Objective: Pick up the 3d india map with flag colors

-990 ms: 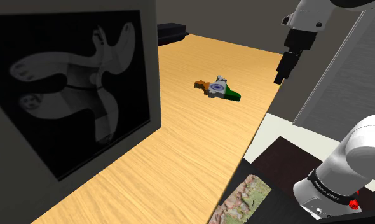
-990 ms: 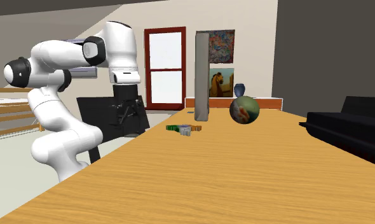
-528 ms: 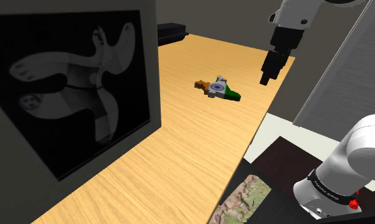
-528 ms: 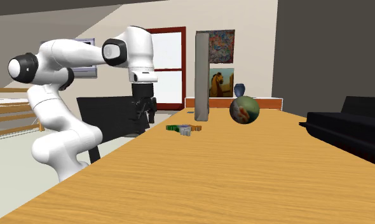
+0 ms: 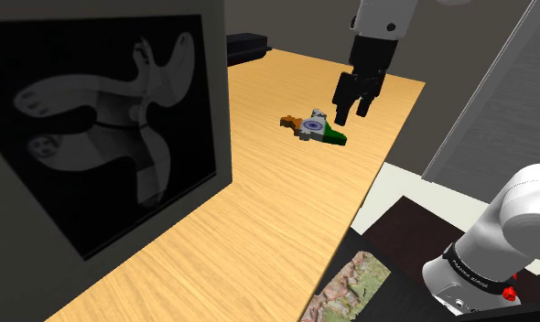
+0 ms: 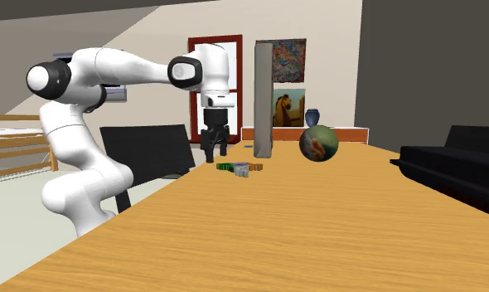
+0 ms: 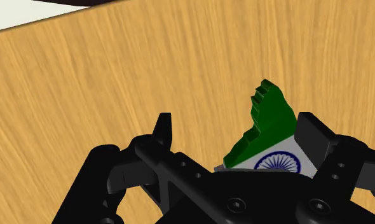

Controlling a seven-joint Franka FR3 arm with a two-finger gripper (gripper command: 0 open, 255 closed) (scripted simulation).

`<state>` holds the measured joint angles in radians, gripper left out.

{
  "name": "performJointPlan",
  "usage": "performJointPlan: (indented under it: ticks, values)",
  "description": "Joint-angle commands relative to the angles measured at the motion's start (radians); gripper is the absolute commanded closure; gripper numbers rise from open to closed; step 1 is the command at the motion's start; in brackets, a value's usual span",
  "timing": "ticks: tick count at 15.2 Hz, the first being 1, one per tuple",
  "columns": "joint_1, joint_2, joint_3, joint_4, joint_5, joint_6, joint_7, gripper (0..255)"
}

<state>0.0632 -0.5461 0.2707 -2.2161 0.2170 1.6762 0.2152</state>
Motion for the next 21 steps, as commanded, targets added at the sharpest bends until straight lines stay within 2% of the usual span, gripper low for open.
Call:
performJointPlan:
  ticks: [1,3,12,13,21]
  values:
    - [0.002,0.064,0.044,0.067,0.005,0.004,0.063,0]
    - [0.004,0.115,0.078,0.116,0.003,0.010,0.112,0]
    - [0.009,0.110,0.089,0.011,0.013,0.110,0.102,0]
    - [0.009,0.112,0.090,0.012,0.013,0.111,0.103,255]
    - [0.008,0.111,0.089,0.011,0.013,0.111,0.102,255]
